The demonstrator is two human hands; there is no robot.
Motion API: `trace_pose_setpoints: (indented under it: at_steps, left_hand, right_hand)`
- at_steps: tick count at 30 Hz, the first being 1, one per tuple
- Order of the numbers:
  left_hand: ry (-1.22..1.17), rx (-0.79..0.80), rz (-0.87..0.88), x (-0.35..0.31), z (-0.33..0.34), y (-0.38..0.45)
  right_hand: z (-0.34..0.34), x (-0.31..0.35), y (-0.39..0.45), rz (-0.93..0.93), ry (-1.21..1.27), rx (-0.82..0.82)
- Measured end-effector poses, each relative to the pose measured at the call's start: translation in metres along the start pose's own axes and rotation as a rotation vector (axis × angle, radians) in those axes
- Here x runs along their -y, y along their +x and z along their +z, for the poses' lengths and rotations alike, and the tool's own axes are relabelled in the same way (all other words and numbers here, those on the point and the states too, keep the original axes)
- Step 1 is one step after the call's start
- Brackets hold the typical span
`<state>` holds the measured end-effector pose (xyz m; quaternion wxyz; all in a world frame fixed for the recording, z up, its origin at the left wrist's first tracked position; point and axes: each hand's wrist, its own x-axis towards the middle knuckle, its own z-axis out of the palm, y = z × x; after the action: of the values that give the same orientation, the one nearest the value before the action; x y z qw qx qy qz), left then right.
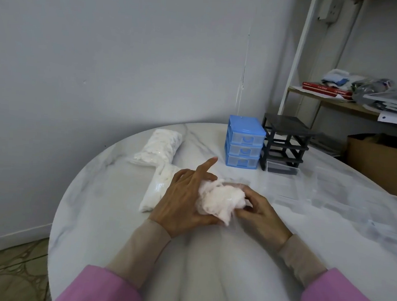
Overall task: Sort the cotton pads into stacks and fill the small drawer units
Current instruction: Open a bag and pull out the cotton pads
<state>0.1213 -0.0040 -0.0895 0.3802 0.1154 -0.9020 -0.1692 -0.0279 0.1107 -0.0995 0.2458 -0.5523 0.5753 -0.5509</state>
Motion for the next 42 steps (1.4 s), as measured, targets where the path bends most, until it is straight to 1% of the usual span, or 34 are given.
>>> trace_pose_setpoints:
  at_steps: [2,5,10,15,18,23,28,33,36,38,40,42]
  left_hand:
    - [-0.032,0.000,0.003,-0.002,0.000,-0.001]
    - [-0.041,0.002,0.007,-0.001,-0.001,-0.001]
    - [-0.025,0.056,0.019,0.003,0.000,-0.002]
    - [-0.031,0.056,0.043,0.003,0.000,-0.002]
    - [-0.032,0.066,0.044,0.004,-0.001,-0.002]
    - [0.168,0.004,0.076,0.013,-0.001,-0.001]
    - [0.222,-0.024,0.097,0.022,0.000,-0.002]
    - [0.239,-0.014,0.021,0.027,-0.003,-0.005]
    - [0.174,-0.005,0.007,0.024,-0.001,-0.005]
    - [0.167,-0.003,0.004,0.024,0.000,-0.006]
    - [0.191,-0.013,0.006,0.027,0.001,-0.007]
    - [0.225,-0.037,0.004,0.028,0.000,-0.007]
  right_hand:
    - [0.001,-0.001,-0.002,-0.027,-0.037,-0.016]
    - [0.002,-0.003,-0.002,-0.019,-0.047,0.020]
    - [-0.002,-0.004,-0.002,-0.049,-0.246,0.103]
    - [0.001,-0.004,-0.002,-0.124,-0.280,0.110]
    - [0.000,-0.004,-0.003,-0.122,-0.292,0.076]
    - [0.000,-0.004,-0.003,-0.154,-0.299,-0.022]
    - [0.000,0.002,-0.003,-0.229,-0.356,-0.083]
    - [-0.005,0.006,-0.003,-0.153,-0.332,-0.133]
    - [-0.004,0.004,-0.003,-0.070,-0.197,-0.039]
    - [-0.003,0.003,-0.003,-0.037,-0.159,-0.002]
    - [-0.004,0.002,-0.002,-0.037,-0.181,-0.052]
    - [-0.005,0.004,-0.002,-0.014,-0.133,-0.087]
